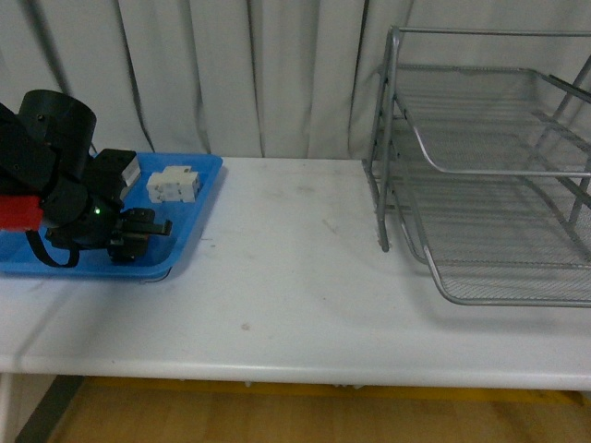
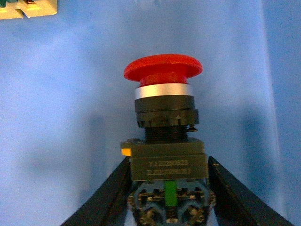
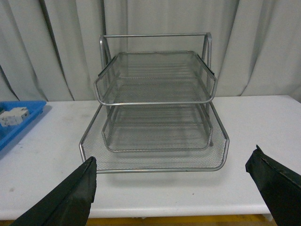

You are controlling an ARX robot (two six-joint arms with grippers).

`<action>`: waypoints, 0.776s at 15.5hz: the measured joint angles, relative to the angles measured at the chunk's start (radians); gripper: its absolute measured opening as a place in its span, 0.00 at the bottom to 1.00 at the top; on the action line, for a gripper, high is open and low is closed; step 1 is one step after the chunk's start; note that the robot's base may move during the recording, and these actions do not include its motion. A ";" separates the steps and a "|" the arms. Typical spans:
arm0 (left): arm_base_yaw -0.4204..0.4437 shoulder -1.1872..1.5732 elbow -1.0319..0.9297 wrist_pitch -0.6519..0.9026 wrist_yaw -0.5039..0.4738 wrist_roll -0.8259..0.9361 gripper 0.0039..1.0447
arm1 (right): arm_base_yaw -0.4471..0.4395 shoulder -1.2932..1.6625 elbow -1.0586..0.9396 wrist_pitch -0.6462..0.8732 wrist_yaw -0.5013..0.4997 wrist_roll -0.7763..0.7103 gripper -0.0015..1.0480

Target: Place button on rack with both arms

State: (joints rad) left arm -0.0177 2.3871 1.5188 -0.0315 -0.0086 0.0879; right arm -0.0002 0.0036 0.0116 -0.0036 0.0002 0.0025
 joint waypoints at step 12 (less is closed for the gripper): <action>0.021 -0.592 -0.648 0.342 0.085 -0.005 0.35 | 0.000 0.000 0.000 0.000 0.000 0.000 0.94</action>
State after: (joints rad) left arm 0.0036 1.7954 0.8707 0.3107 0.0765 0.0834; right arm -0.0002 0.0036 0.0116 -0.0036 0.0006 0.0025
